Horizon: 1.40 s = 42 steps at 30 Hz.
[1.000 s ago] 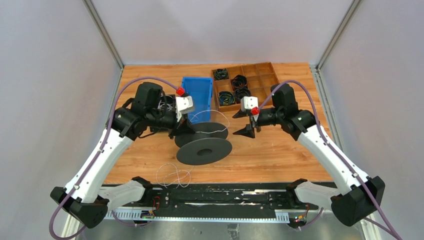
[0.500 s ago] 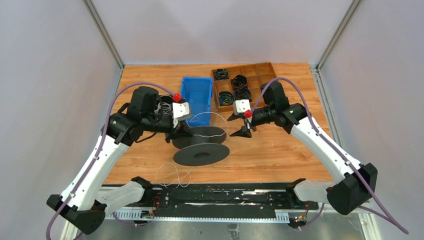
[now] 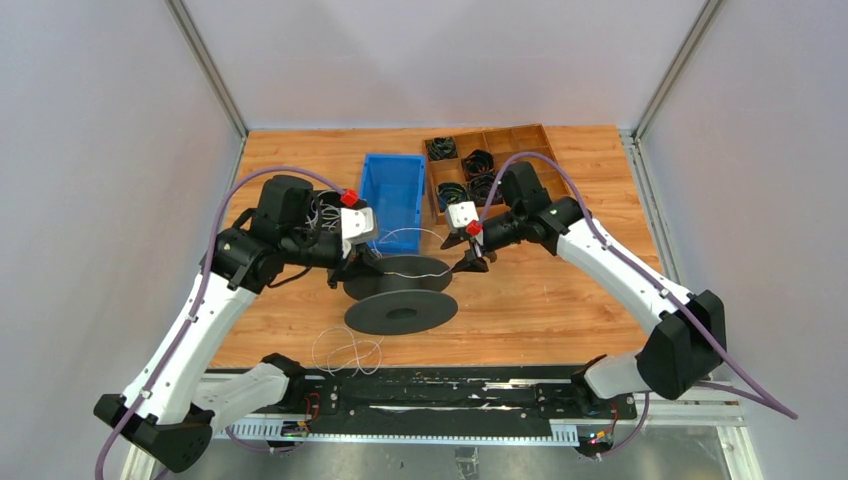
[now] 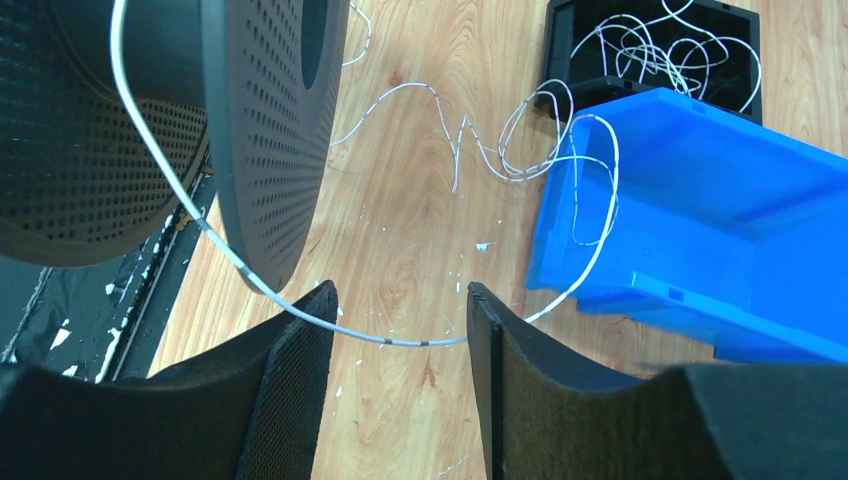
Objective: Wrap the cables
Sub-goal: Wrap the cable around the cable reel.
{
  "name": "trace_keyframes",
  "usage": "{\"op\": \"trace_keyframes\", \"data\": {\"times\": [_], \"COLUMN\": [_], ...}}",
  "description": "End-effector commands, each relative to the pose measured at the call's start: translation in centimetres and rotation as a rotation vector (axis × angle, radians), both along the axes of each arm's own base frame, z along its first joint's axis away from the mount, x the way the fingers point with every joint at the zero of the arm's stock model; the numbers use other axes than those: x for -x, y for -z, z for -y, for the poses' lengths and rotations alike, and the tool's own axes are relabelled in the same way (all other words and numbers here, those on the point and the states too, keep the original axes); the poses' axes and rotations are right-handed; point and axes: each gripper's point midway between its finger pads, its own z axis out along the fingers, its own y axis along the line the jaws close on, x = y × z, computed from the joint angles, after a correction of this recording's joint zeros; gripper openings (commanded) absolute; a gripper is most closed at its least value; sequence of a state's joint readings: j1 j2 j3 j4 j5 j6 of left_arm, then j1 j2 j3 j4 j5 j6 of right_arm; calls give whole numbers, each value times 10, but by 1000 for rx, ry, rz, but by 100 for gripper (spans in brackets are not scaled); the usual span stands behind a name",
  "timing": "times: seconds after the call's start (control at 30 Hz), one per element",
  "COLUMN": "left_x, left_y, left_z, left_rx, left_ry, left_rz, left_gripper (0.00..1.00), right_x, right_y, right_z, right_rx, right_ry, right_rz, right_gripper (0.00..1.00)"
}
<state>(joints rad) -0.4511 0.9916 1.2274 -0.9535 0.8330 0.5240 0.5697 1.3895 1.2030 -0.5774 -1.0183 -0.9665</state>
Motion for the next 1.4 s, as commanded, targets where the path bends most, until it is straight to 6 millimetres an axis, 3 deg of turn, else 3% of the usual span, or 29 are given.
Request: {"op": "trace_keyframes", "data": {"times": [0.0, 0.1, 0.27, 0.4, 0.73, 0.9, 1.23, 1.37], "left_x": [7, 8, 5, -6, -36, -60, -109, -128], "left_y": [-12, -12, -16, -29, -70, -92, -123, -125], "left_z": [3, 2, 0, -2, -10, -15, -32, -37], "left_rx": [59, 65, 82, 147, 264, 341, 470, 534], "left_ry": [39, 38, 18, -38, -178, -294, -579, -693], "left_rz": [11, 4, -10, -39, -101, -104, -47, -114], "left_gripper": [0, 0, 0, 0, 0, 0, 0, 0], "right_x": [2, 3, 2, 6, 2, -2, 3, 3], "right_y": [-5, -2, 2, 5, 13, 13, 0, -5], "right_z": [-11, -12, -8, -4, 8, 16, 8, 3], "right_rx": [-13, -15, -3, -12, 18, 11, -33, -52], "right_ry": [-47, -52, -27, -9, 102, 153, 159, 169], "right_rz": [18, 13, 27, 31, -2, -75, -204, -262], "right_gripper": [49, 41, 18, 9, 3, 3, 3, 3]}}
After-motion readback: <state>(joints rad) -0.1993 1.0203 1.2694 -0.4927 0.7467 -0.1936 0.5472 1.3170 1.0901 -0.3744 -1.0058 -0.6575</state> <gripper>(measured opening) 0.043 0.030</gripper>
